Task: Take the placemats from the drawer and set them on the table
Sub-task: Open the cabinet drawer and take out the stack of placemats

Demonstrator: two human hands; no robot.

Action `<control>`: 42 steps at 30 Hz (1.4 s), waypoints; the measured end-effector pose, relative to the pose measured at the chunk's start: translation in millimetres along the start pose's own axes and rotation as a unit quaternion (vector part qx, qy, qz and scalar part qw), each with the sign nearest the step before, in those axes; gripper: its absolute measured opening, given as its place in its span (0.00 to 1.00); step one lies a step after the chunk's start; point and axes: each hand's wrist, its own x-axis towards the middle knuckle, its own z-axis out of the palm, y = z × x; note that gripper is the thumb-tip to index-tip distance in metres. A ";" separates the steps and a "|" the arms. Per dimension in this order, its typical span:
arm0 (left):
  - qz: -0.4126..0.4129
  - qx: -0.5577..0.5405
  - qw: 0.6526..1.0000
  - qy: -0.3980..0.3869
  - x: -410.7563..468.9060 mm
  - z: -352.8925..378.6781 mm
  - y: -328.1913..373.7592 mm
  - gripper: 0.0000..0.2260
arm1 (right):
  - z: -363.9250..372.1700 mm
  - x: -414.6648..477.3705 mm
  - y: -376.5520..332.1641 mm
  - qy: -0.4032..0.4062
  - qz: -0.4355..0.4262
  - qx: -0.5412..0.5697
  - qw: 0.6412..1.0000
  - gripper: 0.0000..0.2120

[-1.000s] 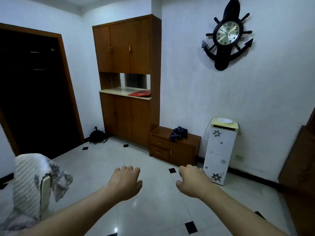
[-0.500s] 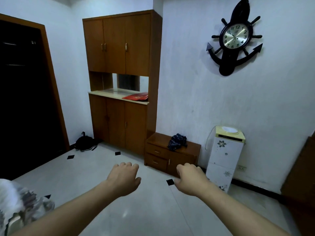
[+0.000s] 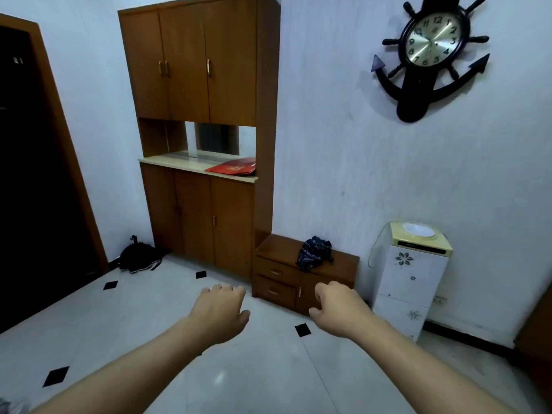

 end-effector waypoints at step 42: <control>0.108 -0.040 0.993 -0.020 672.8 114.7 -207.5 0.11 | 86.9 667.6 72.9 -0.066 0.053 0.032 0.996 0.11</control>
